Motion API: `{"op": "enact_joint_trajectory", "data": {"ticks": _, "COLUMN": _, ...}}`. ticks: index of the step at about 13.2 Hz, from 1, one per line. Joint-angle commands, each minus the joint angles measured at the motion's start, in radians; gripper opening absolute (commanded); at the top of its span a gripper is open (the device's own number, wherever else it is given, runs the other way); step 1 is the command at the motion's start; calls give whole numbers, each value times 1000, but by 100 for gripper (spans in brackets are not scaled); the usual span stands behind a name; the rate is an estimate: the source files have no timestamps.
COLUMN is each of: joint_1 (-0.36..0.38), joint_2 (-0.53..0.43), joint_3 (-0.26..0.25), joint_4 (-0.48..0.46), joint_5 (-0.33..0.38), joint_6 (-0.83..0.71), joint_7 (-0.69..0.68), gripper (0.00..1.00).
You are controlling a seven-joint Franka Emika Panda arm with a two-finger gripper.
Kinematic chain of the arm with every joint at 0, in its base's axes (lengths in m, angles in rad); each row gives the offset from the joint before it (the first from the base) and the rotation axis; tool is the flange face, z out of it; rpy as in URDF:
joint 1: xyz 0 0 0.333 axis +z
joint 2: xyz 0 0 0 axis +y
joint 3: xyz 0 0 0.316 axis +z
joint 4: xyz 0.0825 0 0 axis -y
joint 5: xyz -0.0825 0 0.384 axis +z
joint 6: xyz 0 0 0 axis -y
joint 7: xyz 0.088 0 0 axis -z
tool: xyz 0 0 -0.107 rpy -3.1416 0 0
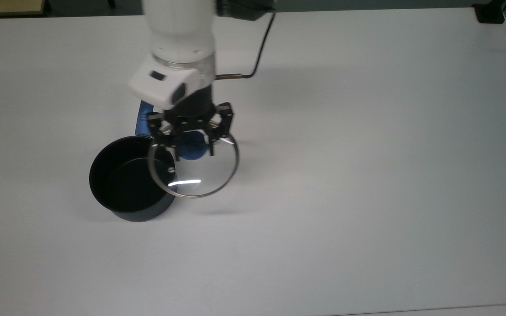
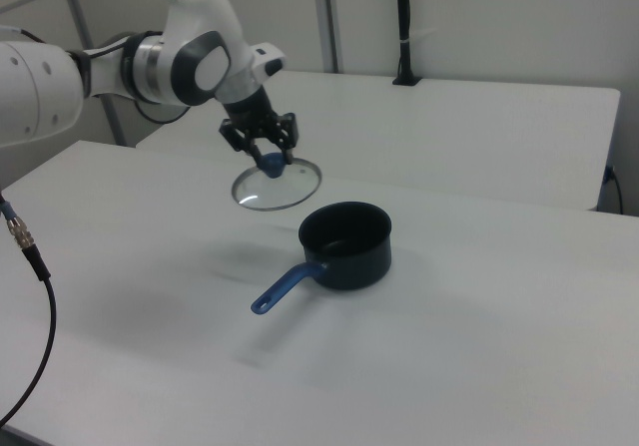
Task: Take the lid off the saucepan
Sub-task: 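Lift the glass lid off the pan and carry it sideways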
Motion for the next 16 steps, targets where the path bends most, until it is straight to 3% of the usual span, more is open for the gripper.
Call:
{"op": "enact_joint_trajectory", "data": {"ticks": 1, "joint_1": 90, "joint_2": -24, "joint_3": -29, "joint_4": -40, "joint_5": 24, "joint_6": -16, "joint_7": 22, "gripper": 35}}
{"op": "enact_joint_trajectory", "data": {"ticks": 10, "joint_1": 265, "joint_2": 77, "joint_3": -28, "joint_4": -60, "joint_5": 16, "joint_6": 55, "joint_7": 188, "gripper": 35}}
{"op": "enact_joint_trajectory", "data": {"ticks": 16, "joint_1": 317, "joint_2": 169, "joint_3": -28, "joint_4": -59, "joint_5": 7, "joint_6": 140, "joint_7": 283, "gripper": 35}}
